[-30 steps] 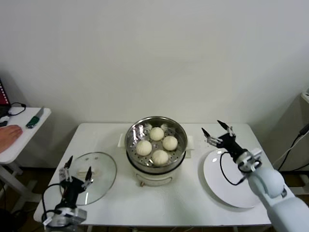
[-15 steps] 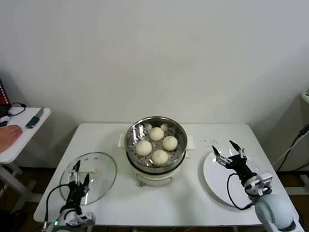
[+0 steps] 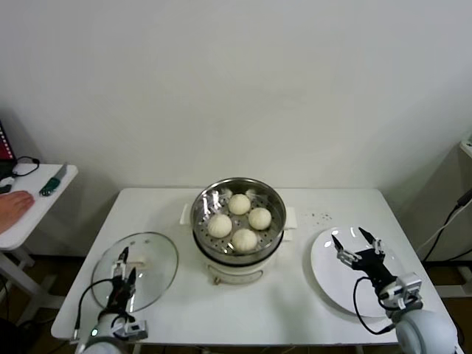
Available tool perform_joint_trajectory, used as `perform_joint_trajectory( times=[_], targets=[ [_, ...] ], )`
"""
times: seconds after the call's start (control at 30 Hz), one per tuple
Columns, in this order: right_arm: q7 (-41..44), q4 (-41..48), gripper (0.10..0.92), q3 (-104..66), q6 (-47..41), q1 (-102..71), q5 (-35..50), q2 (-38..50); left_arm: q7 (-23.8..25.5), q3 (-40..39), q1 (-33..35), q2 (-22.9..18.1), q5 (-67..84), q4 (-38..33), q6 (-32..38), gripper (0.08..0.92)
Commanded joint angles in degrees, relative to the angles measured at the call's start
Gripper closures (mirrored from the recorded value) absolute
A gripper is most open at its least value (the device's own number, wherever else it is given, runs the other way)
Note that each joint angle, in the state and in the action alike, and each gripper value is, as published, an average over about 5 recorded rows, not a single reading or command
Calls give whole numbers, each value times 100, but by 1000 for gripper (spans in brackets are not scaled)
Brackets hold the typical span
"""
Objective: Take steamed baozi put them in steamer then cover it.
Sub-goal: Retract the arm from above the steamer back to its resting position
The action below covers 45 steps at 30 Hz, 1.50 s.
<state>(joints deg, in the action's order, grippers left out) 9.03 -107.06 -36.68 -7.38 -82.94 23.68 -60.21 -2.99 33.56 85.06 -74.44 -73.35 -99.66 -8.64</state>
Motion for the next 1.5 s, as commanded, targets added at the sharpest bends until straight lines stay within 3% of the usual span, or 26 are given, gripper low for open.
perform_joint_trajectory(
  times=[0.03,0.6,1.0,1.1,1.5],
  targets=[
    [19,0,203,-87,-53,-127,-68,-81,-349,-25,-497,18,-271,706,22,177],
    [88,152,203,-4,-47,60,-111,-57,-664,-117,-959,0,-208,1367,-35,177],
    [198,211,203,26,71,-69,-366,-209,-783,-224,-1046,21,14,1375,-74,178],
    [233,225,203,43,104,-107,-436,-262,-768,-233,-1057,26,32,1427,-48,216],
    [305,263,203,86,174,-130,-570,-413,-764,-231,-1053,49,81,1425,-24,554]
  ],
)
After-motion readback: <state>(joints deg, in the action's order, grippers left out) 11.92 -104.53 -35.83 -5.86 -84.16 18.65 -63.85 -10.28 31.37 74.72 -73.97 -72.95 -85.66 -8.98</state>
